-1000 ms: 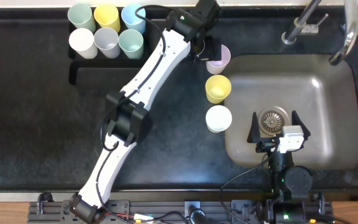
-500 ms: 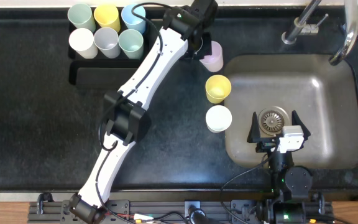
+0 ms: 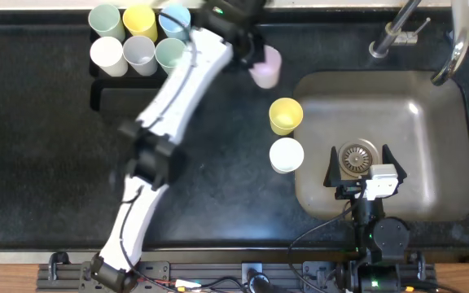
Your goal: Store Cups
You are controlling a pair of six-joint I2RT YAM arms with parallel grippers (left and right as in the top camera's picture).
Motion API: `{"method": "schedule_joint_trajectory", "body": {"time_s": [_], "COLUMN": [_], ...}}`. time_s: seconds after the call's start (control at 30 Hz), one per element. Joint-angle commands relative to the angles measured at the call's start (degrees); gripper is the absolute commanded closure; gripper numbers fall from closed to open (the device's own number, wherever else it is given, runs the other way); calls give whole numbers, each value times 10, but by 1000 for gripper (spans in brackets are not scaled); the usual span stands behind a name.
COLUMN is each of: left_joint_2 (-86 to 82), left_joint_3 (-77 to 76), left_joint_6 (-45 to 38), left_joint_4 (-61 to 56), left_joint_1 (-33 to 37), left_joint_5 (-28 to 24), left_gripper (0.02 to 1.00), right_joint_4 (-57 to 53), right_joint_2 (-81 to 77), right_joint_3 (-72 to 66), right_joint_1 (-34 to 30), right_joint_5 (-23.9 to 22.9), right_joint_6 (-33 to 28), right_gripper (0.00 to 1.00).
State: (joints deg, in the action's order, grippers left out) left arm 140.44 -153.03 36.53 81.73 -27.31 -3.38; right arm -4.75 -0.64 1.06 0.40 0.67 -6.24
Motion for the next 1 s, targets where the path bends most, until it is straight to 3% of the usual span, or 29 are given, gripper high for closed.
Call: {"method": "schedule_joint_trajectory", "body": {"time_s": [0.03,0.23,0.4,0.6,1.0], "left_joint_2": [-186,-348,-475,-525,-457], "left_joint_3": [-3,166,437,623,631], "left_joint_6": [5,4,2,11,19], "left_joint_4": [51,66,-47,-157,-183], "left_joint_1": [96,264,366,396,402], "left_joint_5": [5,4,-13,-17,38], "left_gripper": [982,982,982,982,982], "right_joint_4": [3,3,3,3,3], "right_joint_2": [4,4,4,4,4], "right_joint_3": [-7,-7,-7,-7,-7], "right_joint_1": [0,0,0,0,0], "right_joint_5": [4,3,4,4,3], "right_joint_6": [-2,-2,-2,-2,-2], "right_gripper": [3,3,3,5,3]}}
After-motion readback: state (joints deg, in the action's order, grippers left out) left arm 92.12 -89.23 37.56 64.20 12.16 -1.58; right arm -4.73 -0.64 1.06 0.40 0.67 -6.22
